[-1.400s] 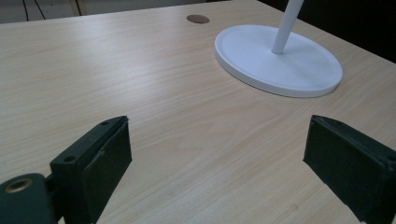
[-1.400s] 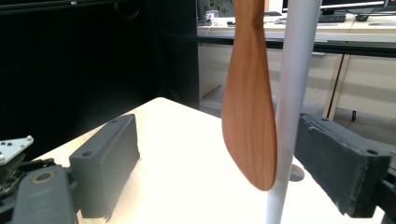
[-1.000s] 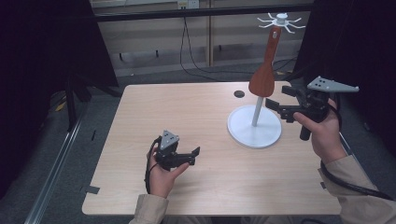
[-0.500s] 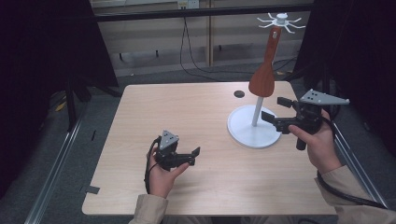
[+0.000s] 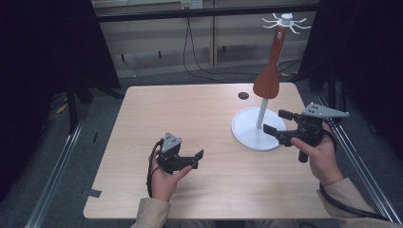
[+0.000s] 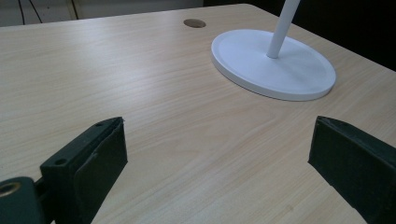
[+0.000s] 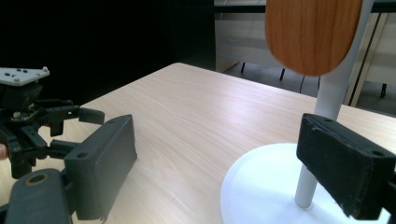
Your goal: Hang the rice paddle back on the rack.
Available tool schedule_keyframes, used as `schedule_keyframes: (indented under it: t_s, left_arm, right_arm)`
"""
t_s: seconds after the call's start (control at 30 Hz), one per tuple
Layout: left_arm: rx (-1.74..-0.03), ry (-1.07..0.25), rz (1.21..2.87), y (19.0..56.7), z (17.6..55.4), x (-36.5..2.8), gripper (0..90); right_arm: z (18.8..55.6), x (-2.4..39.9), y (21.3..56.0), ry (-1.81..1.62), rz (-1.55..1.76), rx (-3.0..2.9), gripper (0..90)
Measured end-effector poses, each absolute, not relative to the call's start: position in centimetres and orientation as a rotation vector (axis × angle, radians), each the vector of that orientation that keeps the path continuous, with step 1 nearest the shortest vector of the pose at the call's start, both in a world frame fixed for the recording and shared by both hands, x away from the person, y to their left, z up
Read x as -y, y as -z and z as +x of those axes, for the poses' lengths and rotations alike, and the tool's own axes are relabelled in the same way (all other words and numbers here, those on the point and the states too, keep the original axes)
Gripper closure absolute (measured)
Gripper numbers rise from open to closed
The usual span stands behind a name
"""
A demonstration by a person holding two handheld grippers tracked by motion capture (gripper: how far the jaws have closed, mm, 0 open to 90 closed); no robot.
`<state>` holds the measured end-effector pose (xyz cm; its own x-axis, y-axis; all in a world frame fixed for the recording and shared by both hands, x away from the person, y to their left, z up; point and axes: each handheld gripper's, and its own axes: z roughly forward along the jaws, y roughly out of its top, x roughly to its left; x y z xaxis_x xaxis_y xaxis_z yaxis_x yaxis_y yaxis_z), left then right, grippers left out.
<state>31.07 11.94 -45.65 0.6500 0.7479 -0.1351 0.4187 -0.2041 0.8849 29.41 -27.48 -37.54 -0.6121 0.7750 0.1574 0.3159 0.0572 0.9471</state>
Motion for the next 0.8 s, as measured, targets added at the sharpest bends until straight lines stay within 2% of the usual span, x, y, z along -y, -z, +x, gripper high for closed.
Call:
schedule_keyframes:
  t_s: [0.8]
  left_arm:
    - [-0.926,-0.405,1.844,45.8,31.0,-12.0,3.9]
  right_arm:
    - [27.5,26.0,42.5,-1.523,1.076,-2.024,10.6]
